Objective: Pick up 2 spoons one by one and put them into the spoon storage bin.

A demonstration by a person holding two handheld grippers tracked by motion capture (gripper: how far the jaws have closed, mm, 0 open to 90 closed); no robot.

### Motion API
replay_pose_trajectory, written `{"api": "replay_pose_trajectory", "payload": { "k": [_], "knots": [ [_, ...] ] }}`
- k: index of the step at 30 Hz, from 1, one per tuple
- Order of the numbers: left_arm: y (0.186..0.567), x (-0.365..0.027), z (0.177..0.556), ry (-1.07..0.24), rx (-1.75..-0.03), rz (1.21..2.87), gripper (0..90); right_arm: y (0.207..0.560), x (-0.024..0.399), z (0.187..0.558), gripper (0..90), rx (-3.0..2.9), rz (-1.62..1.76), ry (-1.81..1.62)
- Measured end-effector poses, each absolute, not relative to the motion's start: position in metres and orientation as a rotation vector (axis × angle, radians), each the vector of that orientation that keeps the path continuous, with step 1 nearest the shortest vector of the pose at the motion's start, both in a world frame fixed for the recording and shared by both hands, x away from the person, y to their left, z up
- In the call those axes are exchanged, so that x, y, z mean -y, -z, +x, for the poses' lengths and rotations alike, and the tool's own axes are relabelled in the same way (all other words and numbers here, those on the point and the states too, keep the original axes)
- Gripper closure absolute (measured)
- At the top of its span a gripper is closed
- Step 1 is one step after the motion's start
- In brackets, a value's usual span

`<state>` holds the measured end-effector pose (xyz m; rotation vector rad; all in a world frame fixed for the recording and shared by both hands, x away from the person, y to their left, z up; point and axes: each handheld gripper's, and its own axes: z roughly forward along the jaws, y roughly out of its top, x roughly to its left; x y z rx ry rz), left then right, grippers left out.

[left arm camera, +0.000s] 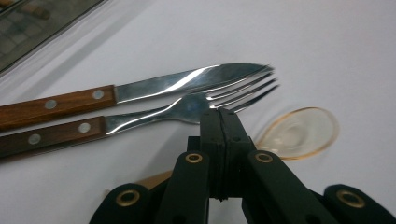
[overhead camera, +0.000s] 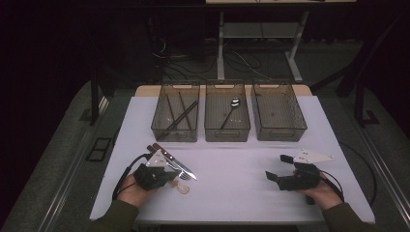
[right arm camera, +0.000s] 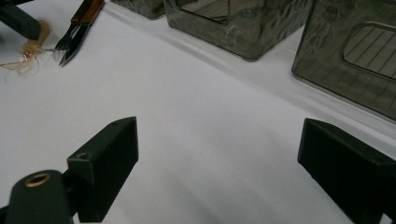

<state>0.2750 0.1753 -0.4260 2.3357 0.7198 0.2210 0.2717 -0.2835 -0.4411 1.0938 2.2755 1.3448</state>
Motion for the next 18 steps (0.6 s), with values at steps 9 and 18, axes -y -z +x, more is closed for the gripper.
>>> {"api": "replay_pose_trajectory", "payload": {
  "k": [9,18],
  "knots": [
    [0.429,-0.161,0.262,-0.17,-0.676,2.382,89.6,0.44,0.284,0.271,12.2,-2.267,1.094,-1.349],
    [0.435,-0.151,0.263,-0.139,-0.676,2.395,89.6,0.441,0.284,0.272,12.2,-2.268,1.091,-1.345]
  ]
}}
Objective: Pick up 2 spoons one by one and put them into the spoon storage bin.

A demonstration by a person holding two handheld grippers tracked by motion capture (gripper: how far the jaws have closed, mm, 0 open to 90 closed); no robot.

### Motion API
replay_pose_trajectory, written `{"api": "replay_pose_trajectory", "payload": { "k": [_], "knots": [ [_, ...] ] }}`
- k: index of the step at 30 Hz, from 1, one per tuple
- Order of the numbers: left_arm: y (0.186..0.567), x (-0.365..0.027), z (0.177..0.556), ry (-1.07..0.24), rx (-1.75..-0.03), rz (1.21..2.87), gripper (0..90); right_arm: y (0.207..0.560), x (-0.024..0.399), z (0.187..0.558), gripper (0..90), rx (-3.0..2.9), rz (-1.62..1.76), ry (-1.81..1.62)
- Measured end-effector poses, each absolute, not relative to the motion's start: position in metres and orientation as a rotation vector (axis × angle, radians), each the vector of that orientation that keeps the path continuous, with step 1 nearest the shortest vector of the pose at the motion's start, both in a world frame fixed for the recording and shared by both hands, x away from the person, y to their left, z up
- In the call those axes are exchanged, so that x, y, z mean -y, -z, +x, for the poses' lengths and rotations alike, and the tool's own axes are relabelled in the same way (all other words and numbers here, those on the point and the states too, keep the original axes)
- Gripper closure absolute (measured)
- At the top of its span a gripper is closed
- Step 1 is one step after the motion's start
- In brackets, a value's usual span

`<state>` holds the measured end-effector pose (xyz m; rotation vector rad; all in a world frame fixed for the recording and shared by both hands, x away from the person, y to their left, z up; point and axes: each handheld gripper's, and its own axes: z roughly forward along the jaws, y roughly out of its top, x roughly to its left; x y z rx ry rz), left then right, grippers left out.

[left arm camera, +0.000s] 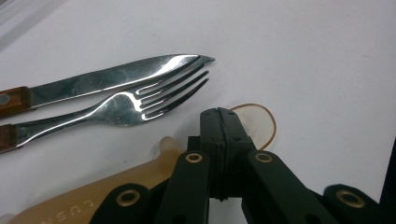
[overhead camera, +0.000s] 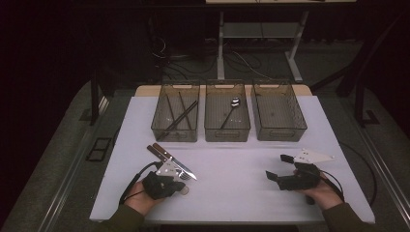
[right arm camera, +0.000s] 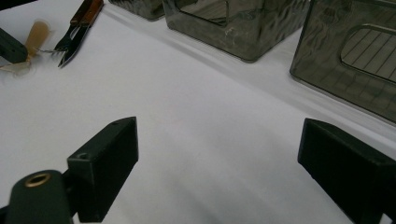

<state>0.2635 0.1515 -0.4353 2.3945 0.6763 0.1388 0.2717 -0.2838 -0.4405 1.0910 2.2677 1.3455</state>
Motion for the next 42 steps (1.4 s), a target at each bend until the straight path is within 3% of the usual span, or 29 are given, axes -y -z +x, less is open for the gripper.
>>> {"api": "replay_pose_trajectory", "payload": {
  "k": [17,24,42],
  "knots": [
    [0.421,-0.157,0.252,-0.16,-0.652,2.308,89.5,0.44,0.284,0.272,12.2,-2.262,1.087,-1.346],
    [0.431,-0.162,0.238,-0.132,-0.645,2.381,89.6,0.44,0.284,0.271,12.2,-2.263,1.091,-1.345],
    [0.439,-0.139,0.26,-0.13,-0.633,2.387,89.6,0.44,0.284,0.272,12.2,-2.264,1.098,-1.344]
  ]
}}
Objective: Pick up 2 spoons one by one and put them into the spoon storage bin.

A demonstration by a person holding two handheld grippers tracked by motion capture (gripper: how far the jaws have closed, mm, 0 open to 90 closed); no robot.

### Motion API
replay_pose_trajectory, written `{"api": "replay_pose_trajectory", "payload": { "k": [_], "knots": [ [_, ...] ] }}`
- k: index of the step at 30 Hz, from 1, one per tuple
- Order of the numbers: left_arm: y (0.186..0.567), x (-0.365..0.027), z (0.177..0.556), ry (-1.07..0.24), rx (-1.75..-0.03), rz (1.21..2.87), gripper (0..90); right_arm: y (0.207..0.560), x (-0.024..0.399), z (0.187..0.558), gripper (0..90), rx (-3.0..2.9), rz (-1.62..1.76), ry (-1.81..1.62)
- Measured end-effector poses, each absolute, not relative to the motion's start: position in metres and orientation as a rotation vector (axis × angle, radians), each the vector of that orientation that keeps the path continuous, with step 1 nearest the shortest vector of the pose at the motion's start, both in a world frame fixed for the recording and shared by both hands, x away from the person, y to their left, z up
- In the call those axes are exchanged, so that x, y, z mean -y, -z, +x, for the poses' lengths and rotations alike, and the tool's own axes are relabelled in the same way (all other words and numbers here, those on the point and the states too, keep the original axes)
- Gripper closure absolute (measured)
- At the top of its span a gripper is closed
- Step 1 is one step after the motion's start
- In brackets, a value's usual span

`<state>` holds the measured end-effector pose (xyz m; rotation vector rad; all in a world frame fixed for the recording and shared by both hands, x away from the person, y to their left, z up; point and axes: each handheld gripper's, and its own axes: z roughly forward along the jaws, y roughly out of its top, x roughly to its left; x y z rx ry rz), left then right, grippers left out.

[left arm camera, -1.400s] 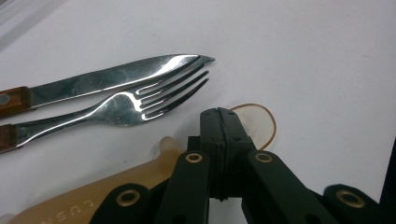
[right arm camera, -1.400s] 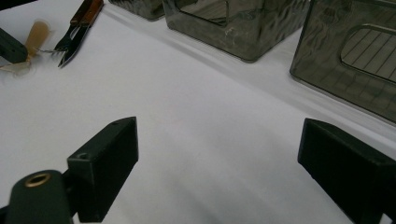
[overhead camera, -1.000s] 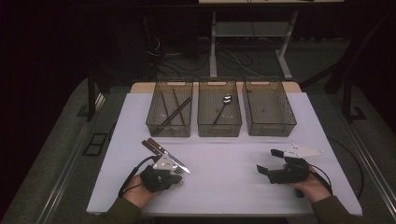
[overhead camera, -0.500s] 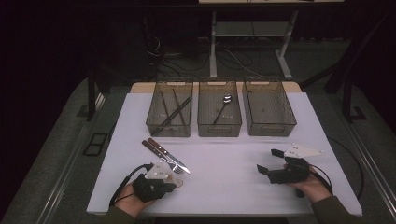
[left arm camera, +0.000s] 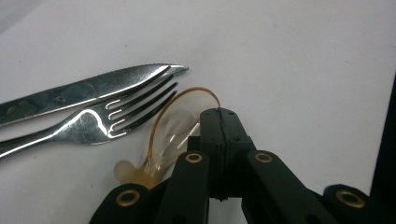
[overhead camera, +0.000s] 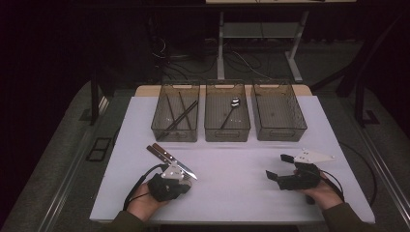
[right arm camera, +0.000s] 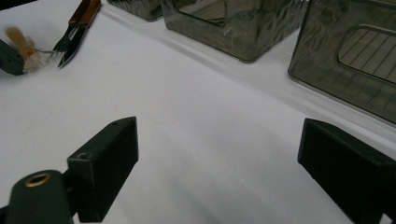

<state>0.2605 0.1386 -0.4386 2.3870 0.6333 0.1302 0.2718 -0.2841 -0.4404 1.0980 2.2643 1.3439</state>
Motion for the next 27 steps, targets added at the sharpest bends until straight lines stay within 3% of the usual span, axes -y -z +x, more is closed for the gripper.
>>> {"api": "replay_pose_trajectory", "payload": {
  "k": [7,11,14,21,27],
  "knots": [
    [0.432,-0.147,0.259,-0.095,-0.614,2.334,89.5,0.44,0.284,0.272,12.2,-2.264,1.096,-1.346],
    [0.418,-0.173,0.259,-0.128,-0.659,2.268,86.7,0.44,0.284,0.272,12.2,-2.262,1.092,-1.348],
    [0.413,-0.196,0.262,-0.194,-0.711,2.243,80.4,0.44,0.284,0.272,12.2,-2.267,1.09,-1.346],
    [0.422,-0.222,0.272,-0.21,-0.72,2.29,52.5,0.44,0.284,0.272,12.2,-2.273,1.085,-1.345],
    [0.433,-0.223,0.274,-0.196,-0.669,2.355,50.7,0.44,0.283,0.272,12.2,-2.275,1.082,-1.347]
  ]
}}
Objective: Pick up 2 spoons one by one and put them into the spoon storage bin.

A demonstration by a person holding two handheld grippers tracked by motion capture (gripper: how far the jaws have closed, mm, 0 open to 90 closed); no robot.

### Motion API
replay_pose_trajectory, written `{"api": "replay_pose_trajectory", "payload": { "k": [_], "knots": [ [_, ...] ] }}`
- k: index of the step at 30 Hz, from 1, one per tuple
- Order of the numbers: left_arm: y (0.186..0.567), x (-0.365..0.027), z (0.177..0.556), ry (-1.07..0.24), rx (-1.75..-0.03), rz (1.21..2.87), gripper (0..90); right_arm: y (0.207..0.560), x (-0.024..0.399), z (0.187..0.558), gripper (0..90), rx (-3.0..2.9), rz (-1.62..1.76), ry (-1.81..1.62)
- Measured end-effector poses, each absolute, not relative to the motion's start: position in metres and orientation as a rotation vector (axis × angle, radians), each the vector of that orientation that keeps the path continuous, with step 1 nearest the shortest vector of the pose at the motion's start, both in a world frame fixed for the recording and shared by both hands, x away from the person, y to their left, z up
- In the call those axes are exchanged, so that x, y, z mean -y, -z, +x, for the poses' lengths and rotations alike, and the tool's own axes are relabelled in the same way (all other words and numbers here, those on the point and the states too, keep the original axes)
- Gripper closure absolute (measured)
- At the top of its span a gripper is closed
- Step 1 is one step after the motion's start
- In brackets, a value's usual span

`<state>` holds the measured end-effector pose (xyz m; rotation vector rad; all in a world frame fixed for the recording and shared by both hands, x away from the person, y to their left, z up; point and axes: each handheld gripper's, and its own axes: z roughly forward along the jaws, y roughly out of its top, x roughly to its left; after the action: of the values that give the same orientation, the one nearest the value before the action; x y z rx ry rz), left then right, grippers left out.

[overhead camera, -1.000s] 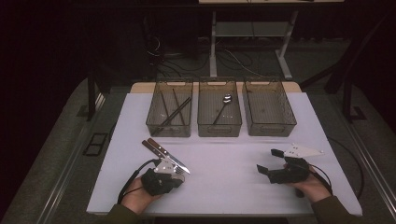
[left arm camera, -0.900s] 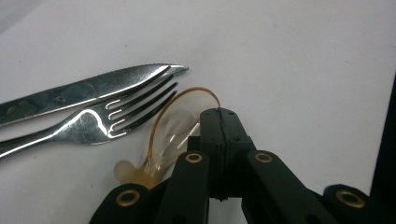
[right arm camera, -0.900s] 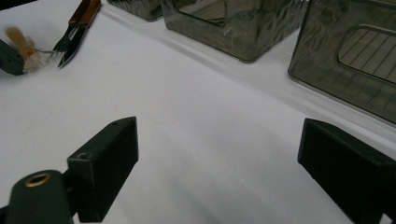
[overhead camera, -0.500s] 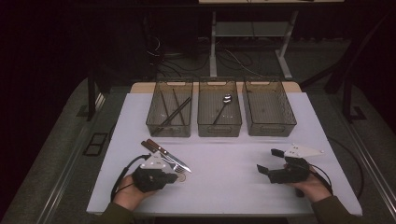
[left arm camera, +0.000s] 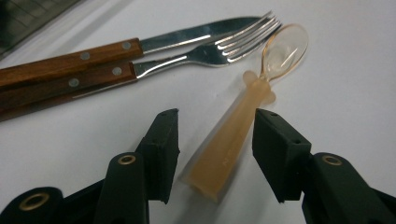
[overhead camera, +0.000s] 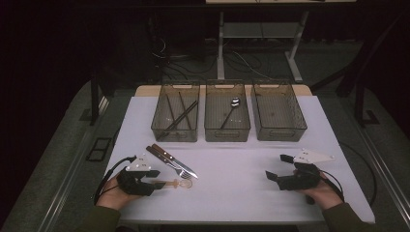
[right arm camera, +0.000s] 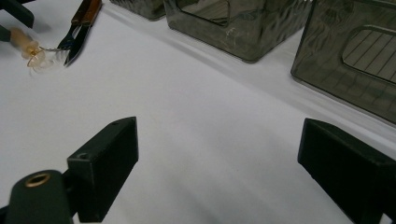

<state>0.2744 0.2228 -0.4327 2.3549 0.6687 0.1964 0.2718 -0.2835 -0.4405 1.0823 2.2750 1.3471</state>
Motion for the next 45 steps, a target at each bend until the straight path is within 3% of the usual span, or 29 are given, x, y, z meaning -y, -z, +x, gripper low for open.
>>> {"api": "replay_pose_trajectory", "payload": {
  "k": [4,17,28,45],
  "knots": [
    [0.438,-0.22,0.273,-0.199,-0.612,2.4,53.1,0.441,0.283,0.272,12.2,-2.277,1.076,-1.348],
    [0.437,-0.218,0.268,-0.163,-0.496,2.421,72.8,0.441,0.283,0.272,12.2,-2.275,1.075,-1.346],
    [0.436,-0.214,0.264,-0.093,-0.475,2.398,73.7,0.44,0.283,0.272,12.2,-2.274,1.072,-1.349],
    [0.424,-0.209,0.264,-0.028,-0.573,2.244,73.6,0.442,0.281,0.268,12.1,-2.283,1.045,-1.346]
  ]
}}
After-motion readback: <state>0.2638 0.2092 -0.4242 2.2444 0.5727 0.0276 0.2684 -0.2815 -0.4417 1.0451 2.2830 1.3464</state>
